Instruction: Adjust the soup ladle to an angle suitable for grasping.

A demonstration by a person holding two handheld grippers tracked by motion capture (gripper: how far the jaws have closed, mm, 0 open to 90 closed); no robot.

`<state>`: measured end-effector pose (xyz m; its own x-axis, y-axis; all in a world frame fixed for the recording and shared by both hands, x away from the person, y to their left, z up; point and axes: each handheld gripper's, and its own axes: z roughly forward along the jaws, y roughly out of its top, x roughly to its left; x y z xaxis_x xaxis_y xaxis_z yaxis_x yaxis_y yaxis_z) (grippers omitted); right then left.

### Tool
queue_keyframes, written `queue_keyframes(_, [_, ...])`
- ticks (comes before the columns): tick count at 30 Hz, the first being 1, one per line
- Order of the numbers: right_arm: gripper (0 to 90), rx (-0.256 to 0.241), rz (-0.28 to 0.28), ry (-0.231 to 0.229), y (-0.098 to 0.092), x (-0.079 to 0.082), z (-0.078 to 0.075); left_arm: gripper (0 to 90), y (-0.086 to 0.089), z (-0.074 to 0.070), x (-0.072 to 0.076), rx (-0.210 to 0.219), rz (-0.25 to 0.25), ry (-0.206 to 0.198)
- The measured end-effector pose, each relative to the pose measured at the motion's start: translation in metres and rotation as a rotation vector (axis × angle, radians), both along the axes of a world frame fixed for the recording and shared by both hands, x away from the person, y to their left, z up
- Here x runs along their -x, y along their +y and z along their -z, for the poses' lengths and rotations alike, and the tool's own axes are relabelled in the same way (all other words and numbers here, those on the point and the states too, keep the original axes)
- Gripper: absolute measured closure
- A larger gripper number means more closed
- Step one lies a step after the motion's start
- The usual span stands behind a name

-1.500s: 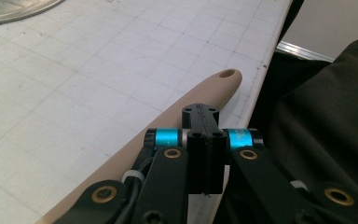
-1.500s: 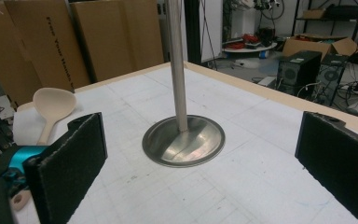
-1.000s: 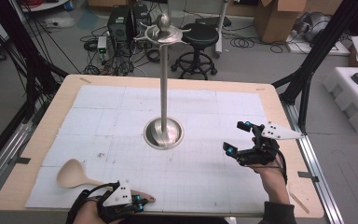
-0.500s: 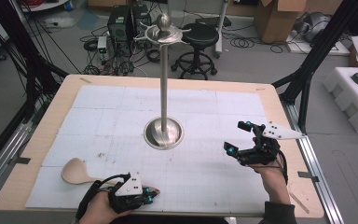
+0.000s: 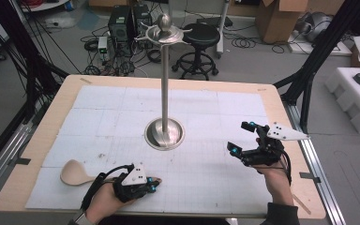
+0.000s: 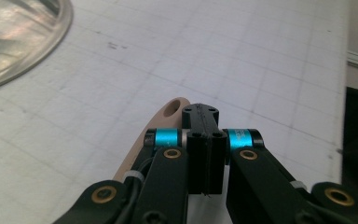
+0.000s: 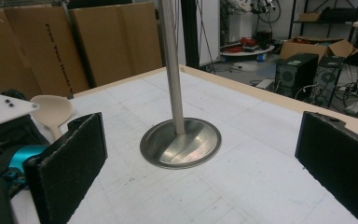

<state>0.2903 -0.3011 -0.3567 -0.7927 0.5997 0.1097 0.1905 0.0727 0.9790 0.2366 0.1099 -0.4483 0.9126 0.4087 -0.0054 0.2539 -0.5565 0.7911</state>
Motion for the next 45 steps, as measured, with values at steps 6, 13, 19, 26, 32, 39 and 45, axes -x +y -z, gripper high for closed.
queue_keyframes(6, [1.0,0.0,-0.001,0.003,0.0,0.0,0.0,89.9,0.004,0.0,-0.014,0.011,-0.022,0.016])
queue_keyframes(13, [1.0,-0.002,0.001,0.002,0.0,0.0,0.0,89.9,0.006,0.0,-0.032,0.025,-0.056,0.033])
queue_keyframes(19, [1.0,0.0,-0.001,0.006,0.0,-0.001,0.001,89.9,0.009,0.002,-0.044,0.042,-0.089,0.012])
queue_keyframes(26, [1.0,-0.001,-0.002,0.007,0.0,-0.001,0.001,89.9,0.009,0.001,-0.056,0.01,-0.145,-0.002])
queue_keyframes(32, [1.0,-0.003,-0.005,0.009,0.0,-0.002,0.001,89.9,0.011,0.002,-0.066,0.015,-0.204,-0.01])
queue_keyframes(39, [1.0,-0.003,-0.006,0.007,0.0,-0.002,0.001,89.7,0.014,-0.001,-0.063,0.03,-0.192,0.007])
queue_keyframes(45, [1.1,-0.005,-0.003,0.01,-0.001,-0.002,0.001,86.7,0.027,-0.023,-0.049,0.089,-0.076,-0.008])
